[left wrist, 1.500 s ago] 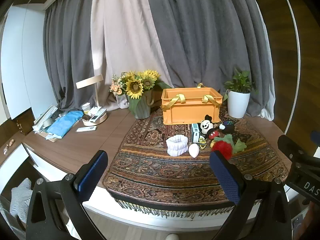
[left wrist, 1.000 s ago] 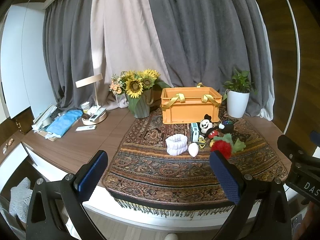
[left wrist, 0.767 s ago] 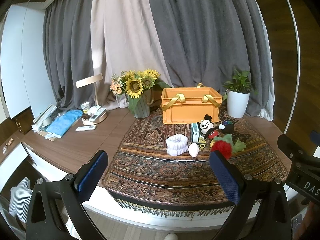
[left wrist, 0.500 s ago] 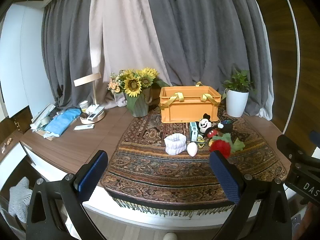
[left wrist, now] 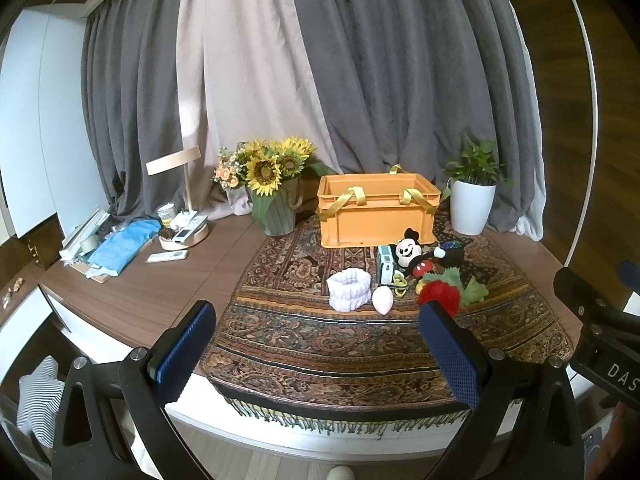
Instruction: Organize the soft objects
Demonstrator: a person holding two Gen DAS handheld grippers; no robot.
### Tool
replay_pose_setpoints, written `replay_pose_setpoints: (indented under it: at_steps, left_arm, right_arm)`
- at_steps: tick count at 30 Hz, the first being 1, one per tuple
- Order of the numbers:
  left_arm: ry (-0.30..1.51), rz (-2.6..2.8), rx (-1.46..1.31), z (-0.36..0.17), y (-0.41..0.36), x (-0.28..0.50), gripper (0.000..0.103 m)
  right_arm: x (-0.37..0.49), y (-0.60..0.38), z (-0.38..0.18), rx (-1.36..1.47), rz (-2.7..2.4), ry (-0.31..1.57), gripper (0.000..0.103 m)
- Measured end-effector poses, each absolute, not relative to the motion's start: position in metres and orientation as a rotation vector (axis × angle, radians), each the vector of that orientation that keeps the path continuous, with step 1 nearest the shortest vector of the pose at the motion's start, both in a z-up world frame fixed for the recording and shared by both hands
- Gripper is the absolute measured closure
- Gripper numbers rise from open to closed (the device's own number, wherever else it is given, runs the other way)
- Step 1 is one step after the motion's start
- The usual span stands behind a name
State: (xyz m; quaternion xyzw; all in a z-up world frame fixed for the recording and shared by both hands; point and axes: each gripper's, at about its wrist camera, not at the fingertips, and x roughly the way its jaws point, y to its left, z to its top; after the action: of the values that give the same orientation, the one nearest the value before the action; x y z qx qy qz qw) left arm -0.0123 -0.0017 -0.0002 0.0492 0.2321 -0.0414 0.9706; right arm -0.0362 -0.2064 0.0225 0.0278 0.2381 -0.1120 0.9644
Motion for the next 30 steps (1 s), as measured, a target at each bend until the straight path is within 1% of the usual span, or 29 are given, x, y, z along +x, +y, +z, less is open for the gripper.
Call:
replay_pose_setpoints:
  at_steps: [22, 30]
  left_arm:
    - [0.475, -0.098, 0.103, 0.001, -0.008, -0.007, 0.000]
    - [0.498, -0.108, 0.108, -0.001, -0.013, 0.006, 0.000]
  right_arm:
    - [-0.035, -0.209, 0.017, 0.065, -0.237, 0.474, 0.001]
    - [-0.020, -0.210, 0.010, 0.066, -0.239, 0.498, 0.001]
